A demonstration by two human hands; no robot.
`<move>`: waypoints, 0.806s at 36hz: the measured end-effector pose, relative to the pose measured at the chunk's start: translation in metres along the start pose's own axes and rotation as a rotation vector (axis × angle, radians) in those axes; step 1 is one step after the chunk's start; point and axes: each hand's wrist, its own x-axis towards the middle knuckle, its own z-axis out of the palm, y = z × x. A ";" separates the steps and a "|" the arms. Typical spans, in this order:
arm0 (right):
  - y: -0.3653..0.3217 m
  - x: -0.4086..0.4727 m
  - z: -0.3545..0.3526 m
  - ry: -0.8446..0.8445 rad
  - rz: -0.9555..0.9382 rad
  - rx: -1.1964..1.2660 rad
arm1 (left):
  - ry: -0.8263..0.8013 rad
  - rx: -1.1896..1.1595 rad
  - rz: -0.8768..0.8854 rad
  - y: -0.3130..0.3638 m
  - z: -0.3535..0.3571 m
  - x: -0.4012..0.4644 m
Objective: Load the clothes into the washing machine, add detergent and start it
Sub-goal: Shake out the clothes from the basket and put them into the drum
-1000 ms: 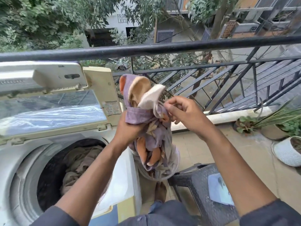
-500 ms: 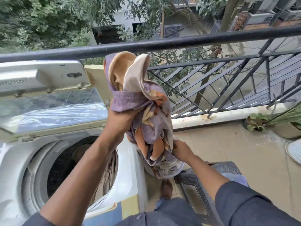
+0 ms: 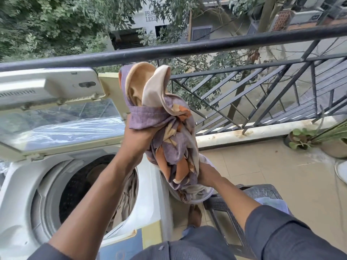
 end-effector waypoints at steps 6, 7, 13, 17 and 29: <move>-0.012 -0.008 0.004 0.181 0.037 -0.132 | 0.003 0.002 0.028 0.006 -0.005 0.000; -0.010 -0.008 0.003 0.193 0.056 -0.127 | 0.009 0.014 0.023 0.007 -0.006 0.000; -0.002 -0.013 -0.027 0.408 0.027 0.162 | -0.024 0.065 0.083 0.002 -0.011 0.004; -0.021 -0.028 -0.075 0.547 -0.055 0.298 | -0.096 0.142 0.124 -0.004 -0.011 0.005; -0.126 -0.156 -0.225 0.852 -0.545 0.767 | -0.018 0.297 0.211 -0.003 -0.005 0.012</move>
